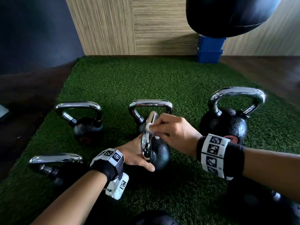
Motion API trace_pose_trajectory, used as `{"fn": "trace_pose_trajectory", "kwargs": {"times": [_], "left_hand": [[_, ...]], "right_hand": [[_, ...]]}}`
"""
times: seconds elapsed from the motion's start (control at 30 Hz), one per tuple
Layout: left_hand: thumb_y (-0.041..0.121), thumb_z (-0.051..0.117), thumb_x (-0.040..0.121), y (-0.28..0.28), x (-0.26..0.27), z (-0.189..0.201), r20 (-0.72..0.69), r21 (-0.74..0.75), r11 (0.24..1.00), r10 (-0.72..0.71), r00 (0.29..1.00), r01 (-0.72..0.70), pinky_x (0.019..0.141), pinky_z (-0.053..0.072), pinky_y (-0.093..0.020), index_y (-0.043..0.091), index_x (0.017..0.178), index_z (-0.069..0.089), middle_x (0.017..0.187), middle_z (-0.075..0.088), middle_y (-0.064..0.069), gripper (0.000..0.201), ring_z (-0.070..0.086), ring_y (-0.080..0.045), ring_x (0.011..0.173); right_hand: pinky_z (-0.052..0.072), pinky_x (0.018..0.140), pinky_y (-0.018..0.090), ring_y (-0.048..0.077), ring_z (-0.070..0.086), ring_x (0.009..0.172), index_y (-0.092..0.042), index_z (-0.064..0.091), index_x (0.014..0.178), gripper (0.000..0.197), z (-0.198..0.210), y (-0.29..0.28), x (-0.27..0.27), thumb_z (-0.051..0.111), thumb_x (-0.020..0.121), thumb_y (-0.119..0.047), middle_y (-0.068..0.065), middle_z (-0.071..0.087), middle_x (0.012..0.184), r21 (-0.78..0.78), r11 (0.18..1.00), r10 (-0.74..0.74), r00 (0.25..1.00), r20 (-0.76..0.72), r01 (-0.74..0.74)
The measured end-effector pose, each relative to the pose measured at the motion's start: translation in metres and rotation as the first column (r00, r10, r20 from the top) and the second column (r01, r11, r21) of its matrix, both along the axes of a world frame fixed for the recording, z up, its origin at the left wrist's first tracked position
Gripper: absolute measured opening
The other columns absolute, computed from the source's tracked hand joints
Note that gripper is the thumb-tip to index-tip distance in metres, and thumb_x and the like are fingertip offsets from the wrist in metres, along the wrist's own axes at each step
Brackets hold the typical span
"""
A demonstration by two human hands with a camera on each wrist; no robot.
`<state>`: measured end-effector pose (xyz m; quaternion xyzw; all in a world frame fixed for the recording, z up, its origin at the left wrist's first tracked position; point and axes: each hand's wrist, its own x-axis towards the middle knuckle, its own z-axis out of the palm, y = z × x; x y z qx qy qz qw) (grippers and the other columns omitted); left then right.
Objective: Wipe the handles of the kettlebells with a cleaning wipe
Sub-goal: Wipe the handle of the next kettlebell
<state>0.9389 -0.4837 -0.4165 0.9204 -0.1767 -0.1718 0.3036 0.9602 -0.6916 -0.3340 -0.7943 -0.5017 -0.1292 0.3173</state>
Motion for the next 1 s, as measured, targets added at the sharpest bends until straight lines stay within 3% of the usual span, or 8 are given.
{"fn": "trace_pose_trajectory", "kwargs": {"times": [0.23,0.33,0.43,0.57,0.73,0.83,0.93,1.0], "left_hand": [[0.055,0.089,0.057,0.006,0.007,-0.011,0.028,-0.066,0.998,-0.013,1.000,0.015,0.124,0.027,-0.036,0.038,0.149,0.033,0.155,0.036,0.009,0.109,0.034,-0.006,0.142],[0.045,0.093,0.060,0.005,0.010,-0.005,0.048,-0.156,0.985,-0.070,0.996,0.077,0.126,0.023,-0.037,0.053,0.142,0.037,0.154,0.037,0.014,0.099,0.033,-0.002,0.143],[0.047,0.088,0.065,0.003,0.011,-0.005,0.082,-0.140,0.975,-0.161,0.984,0.171,0.125,0.023,-0.044,0.029,0.144,0.053,0.156,0.039,0.001,0.088,0.032,-0.021,0.148],[0.048,0.085,0.067,0.002,0.008,-0.001,0.084,-0.079,0.981,-0.170,0.982,0.177,0.122,0.028,-0.047,0.015,0.139,0.058,0.149,0.046,-0.005,0.084,0.036,-0.026,0.144],[0.029,0.088,0.068,-0.001,0.002,-0.002,0.036,-0.064,0.989,-0.133,0.990,0.135,0.100,0.035,-0.011,0.028,0.102,0.066,0.093,0.064,0.029,0.040,0.059,-0.011,0.104],[0.002,0.094,0.065,0.003,0.000,-0.004,0.000,-0.241,0.968,-0.067,0.998,0.065,0.101,0.047,-0.025,0.001,0.107,0.069,0.101,0.072,0.005,0.049,0.066,-0.007,0.102],[0.002,0.094,0.065,-0.001,-0.002,0.002,0.042,-0.243,0.963,-0.110,0.993,0.117,0.104,0.041,-0.021,0.017,0.111,0.068,0.108,0.065,0.014,0.055,0.057,0.009,0.109],[0.014,0.093,0.068,-0.005,-0.002,0.008,0.057,-0.199,0.965,-0.165,0.985,0.173,0.116,0.037,-0.035,0.015,0.126,0.065,0.131,0.060,0.009,0.064,0.052,-0.004,0.127]], "right_hand": [[0.058,0.068,0.034,0.020,0.068,0.073,-0.002,0.079,0.100,0.019,0.011,0.000,-0.001,0.080,0.082,-0.009,0.010,0.071,0.088,-0.023,0.999,-0.025,0.999,-0.031,0.024],[0.051,0.067,0.017,0.014,0.065,0.069,-0.004,0.079,0.094,0.017,0.008,-0.001,-0.008,0.084,0.078,-0.007,0.008,0.071,0.083,-0.026,1.000,0.009,1.000,-0.005,-0.009],[0.044,0.067,0.005,0.002,0.064,0.067,-0.012,0.080,0.081,0.018,-0.003,-0.001,-0.017,0.092,0.068,-0.017,-0.004,0.074,0.075,0.052,0.992,-0.099,0.973,-0.208,0.112],[0.057,0.066,0.019,0.003,0.070,0.065,-0.019,0.076,0.073,0.024,-0.014,-0.002,-0.014,0.096,0.061,-0.026,-0.007,0.076,0.072,0.008,0.966,-0.204,0.777,-0.595,0.259],[0.048,0.052,0.011,-0.005,0.061,0.053,-0.024,0.072,0.061,0.025,-0.032,0.003,-0.021,0.097,0.059,-0.022,-0.008,0.072,0.063,-0.091,0.961,-0.259,0.732,-0.631,0.261],[0.048,0.056,0.011,-0.005,0.057,0.055,-0.021,0.073,0.064,0.023,-0.037,0.006,-0.023,0.096,0.061,-0.022,-0.007,0.070,0.066,-0.177,0.952,-0.306,0.754,-0.582,0.250],[0.048,0.059,0.008,-0.007,0.058,0.057,-0.017,0.078,0.074,0.019,-0.032,0.005,-0.015,0.094,0.065,-0.020,-0.009,0.071,0.071,-0.240,0.950,-0.304,0.760,-0.575,0.198],[0.052,0.063,0.009,-0.004,0.064,0.064,-0.015,0.081,0.085,0.017,-0.026,0.002,-0.007,0.091,0.070,-0.015,-0.006,0.075,0.079,-0.254,0.951,-0.298,0.736,-0.607,0.176]]}}
